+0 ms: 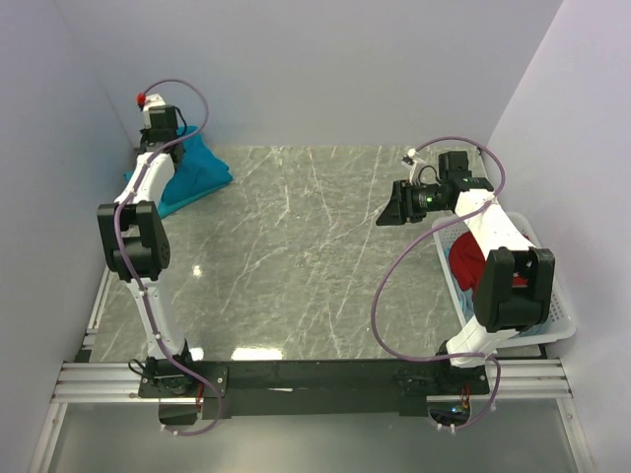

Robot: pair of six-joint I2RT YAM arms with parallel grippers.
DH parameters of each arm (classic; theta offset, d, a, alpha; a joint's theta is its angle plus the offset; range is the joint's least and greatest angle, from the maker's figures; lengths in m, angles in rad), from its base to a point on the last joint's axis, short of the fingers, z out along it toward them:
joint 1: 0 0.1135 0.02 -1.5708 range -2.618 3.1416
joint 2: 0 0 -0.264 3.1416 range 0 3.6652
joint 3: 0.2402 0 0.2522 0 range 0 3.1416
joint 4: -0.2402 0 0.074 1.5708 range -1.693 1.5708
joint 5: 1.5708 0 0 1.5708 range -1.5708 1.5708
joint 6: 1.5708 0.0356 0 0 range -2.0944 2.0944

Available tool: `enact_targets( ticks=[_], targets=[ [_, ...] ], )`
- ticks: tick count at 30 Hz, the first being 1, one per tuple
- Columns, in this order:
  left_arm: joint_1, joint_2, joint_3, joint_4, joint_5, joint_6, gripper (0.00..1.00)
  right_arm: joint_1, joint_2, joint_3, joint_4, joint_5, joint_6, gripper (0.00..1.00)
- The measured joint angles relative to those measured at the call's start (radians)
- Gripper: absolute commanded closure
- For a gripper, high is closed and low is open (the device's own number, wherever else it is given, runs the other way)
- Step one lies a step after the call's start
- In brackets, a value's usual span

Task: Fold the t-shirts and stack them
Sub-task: Neatly place the folded tshirt to the corner

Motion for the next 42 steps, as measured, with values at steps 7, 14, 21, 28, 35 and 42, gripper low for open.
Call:
enact_targets(
  ticks=[7, 14, 21, 28, 35, 42],
  targets=[
    [0.078, 0.0, -0.059, 0.016, 0.024, -0.051, 1.0, 0.0, 0.0, 0.0, -0.001, 0.0, -0.003, 0.38],
    [0.109, 0.0, -0.082, 0.018, 0.048, -0.071, 1.0, 0.0, 0.002, 0.0, -0.001, -0.001, -0.003, 0.38],
    [0.114, 0.0, -0.055, -0.006, 0.075, -0.061, 1.0, 0.0, 0.002, 0.0, -0.001, -0.001, -0.003, 0.38],
    [0.116, 0.0, 0.015, -0.036, 0.119, -0.054, 1.0, 0.0, 0.006, 0.0, -0.002, -0.004, -0.003, 0.38],
    [0.122, 0.02, 0.154, -0.124, 0.21, -0.058, 1.0, 0.0, 0.018, 0.0, -0.002, -0.009, -0.003, 0.38],
    [0.122, 0.025, 0.24, -0.162, 0.291, -0.078, 1.0, 0.0, 0.018, 0.0, -0.003, -0.018, -0.007, 0.38]
  ],
)
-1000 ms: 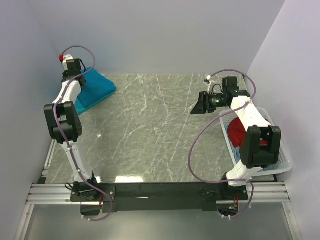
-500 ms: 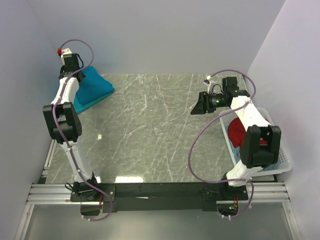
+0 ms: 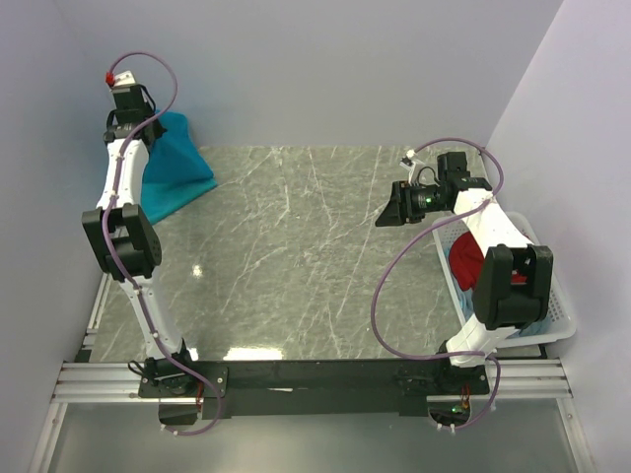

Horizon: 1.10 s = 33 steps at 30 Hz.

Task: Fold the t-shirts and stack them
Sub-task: Neatly place the folded tshirt to the corner

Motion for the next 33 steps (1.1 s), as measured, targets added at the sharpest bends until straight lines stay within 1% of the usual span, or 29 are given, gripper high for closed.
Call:
enact_targets(
  ticks=[6, 13, 21, 27, 33],
  targets=[
    [0.001, 0.002, 0.01, -0.023, 0.048, -0.018, 1.0, 0.0, 0.0, 0.0, -0.001, -0.004, -0.003, 0.38],
    [0.003, 0.001, -0.009, -0.023, 0.069, -0.055, 1.0, 0.0, 0.0, 0.0, -0.002, -0.004, -0.008, 0.38],
    [0.018, -0.018, -0.142, 0.008, 0.06, -0.108, 1.0, 0.0, 0.0, 0.0, -0.006, -0.007, -0.015, 0.38],
    [0.062, -0.061, -0.25, 0.044, 0.048, -0.142, 1.0, 0.0, 0.0, 0.0, -0.008, -0.008, -0.015, 0.37],
    [0.114, -0.068, -0.27, 0.061, 0.038, -0.152, 1.0, 0.001, 0.0, 0.0, -0.01, -0.008, -0.016, 0.38]
  ],
)
